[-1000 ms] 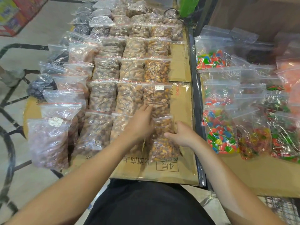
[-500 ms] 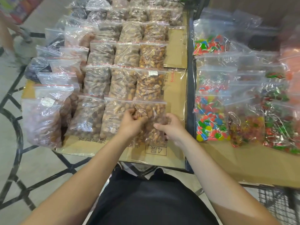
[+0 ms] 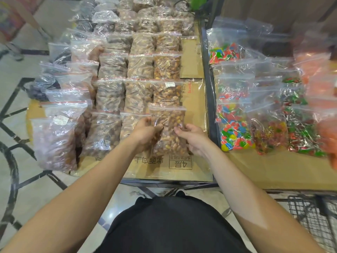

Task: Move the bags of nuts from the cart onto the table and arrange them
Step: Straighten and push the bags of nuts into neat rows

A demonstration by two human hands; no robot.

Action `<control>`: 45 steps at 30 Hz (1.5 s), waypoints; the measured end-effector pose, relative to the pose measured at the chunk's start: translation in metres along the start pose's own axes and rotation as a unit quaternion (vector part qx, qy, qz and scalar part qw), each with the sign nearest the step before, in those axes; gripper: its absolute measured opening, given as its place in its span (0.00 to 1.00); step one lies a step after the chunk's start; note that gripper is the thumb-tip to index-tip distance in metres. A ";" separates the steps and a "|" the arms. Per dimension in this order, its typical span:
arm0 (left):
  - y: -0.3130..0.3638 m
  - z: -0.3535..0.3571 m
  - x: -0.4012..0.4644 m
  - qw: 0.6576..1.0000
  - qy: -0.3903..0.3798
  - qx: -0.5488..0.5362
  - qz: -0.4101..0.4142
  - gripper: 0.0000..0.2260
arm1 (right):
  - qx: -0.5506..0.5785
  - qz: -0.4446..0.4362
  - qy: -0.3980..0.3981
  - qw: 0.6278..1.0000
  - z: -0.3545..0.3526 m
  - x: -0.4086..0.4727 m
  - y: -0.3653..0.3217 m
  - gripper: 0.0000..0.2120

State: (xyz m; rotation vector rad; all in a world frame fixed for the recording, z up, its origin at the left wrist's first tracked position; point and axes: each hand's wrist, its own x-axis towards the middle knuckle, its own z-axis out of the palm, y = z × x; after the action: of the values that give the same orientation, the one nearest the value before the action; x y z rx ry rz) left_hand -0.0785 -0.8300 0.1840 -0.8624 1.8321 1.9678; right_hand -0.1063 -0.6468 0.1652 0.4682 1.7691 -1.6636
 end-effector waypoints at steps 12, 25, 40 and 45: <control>-0.006 -0.013 0.011 0.887 -0.007 0.401 0.230 0.37 | -0.077 -0.053 0.108 0.990 0.024 0.005 0.012 0.05; -0.046 -0.011 0.006 0.784 -0.036 0.551 0.284 0.20 | -0.158 -0.147 0.151 0.965 0.029 -0.001 0.020 0.33; -0.049 -0.080 0.025 0.740 0.093 0.631 0.214 0.30 | -0.615 -0.121 0.096 0.773 0.087 -0.001 0.027 0.37; -0.034 -0.102 0.017 0.764 0.085 0.575 0.281 0.28 | -0.633 -0.156 0.125 0.748 0.097 -0.008 0.025 0.35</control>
State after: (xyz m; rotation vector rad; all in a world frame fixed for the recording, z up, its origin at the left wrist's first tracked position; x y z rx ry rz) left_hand -0.0497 -0.9286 0.1468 -0.0545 2.9995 0.5371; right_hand -0.0634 -0.7369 0.1541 -0.2828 2.7671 -0.2177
